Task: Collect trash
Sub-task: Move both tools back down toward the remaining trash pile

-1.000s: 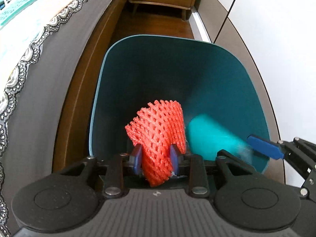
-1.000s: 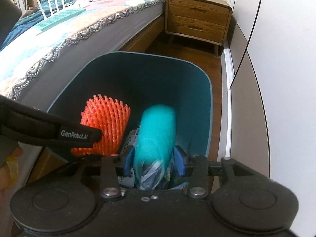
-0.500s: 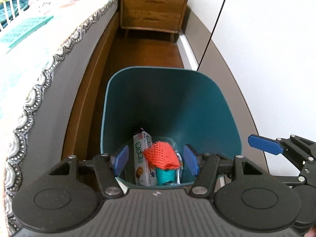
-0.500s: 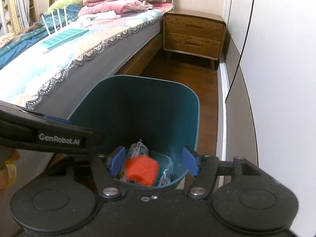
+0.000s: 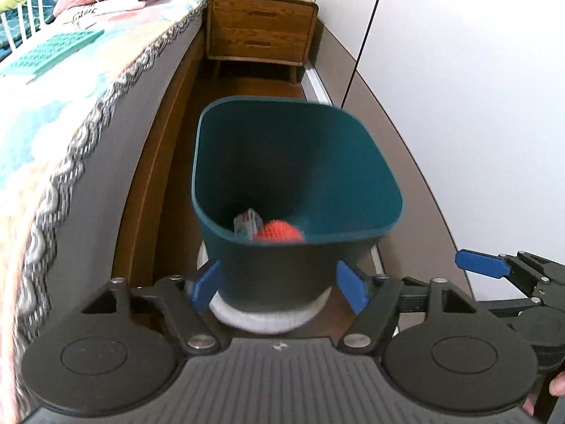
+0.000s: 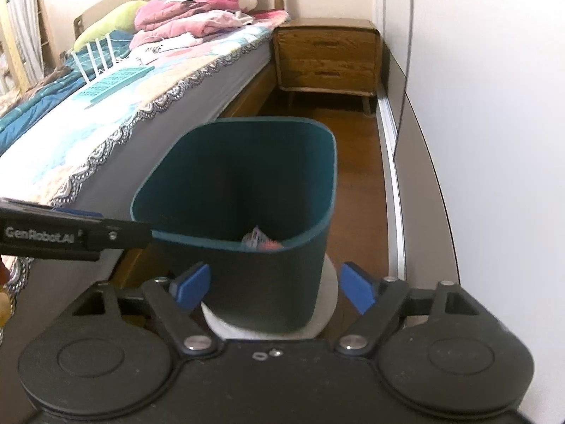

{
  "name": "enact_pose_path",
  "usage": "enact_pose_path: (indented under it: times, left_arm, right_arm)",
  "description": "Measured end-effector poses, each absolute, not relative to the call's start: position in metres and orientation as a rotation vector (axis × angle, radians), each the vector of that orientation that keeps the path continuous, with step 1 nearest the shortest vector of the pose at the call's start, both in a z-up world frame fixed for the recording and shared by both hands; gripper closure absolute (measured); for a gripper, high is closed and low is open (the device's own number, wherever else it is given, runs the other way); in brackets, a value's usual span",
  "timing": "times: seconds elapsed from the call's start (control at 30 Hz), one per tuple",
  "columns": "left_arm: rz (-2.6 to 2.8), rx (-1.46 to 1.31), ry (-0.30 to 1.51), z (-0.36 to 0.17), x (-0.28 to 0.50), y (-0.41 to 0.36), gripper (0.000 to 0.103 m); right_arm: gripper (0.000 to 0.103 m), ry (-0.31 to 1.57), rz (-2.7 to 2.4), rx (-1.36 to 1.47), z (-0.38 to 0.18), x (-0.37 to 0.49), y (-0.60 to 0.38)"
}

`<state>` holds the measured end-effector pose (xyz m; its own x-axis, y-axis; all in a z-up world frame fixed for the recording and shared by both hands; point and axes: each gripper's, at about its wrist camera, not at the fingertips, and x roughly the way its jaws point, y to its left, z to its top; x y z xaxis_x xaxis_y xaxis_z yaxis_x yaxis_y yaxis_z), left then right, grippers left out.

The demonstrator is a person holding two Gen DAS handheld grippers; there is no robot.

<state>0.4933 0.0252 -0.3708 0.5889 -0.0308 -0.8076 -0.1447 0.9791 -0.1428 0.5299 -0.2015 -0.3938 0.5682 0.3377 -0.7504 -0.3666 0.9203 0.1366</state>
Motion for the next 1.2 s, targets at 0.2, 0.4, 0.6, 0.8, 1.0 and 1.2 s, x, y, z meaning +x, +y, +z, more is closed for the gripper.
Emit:
enact_pose_path:
  times: [0.2,0.4,0.6,0.8,1.0,1.2]
  left_arm:
    - [0.069,-0.227,1.025,-0.418,0.460,0.016,0.030]
    - [0.114,-0.252,1.147,-0.484,0.433,0.014,0.030]
    - [0.144,-0.292,1.274,-0.555,0.412,0.015,0.030]
    - [0.201,-0.296,1.377,-0.625,0.395,0.015,0.030]
    - [0.215,-0.310,1.423,-0.676,0.386,0.020,0.030]
    - [0.166,-0.257,1.463,-0.709,0.363,0.005,0.030]
  right_arm:
    - [0.011,0.939,0.393,-0.036,-0.437,0.497,-0.213]
    - [0.009,1.062,0.376,-0.041,-0.497,0.466,-0.219]
    - [0.009,1.184,0.380,-0.048,-0.560,0.433,-0.223]
    - [0.009,1.217,0.496,-0.166,-0.629,0.387,-0.203]
    - [0.010,1.278,0.582,-0.235,-0.687,0.359,-0.181]
    - [0.011,1.318,0.592,-0.227,-0.722,0.350,-0.182]
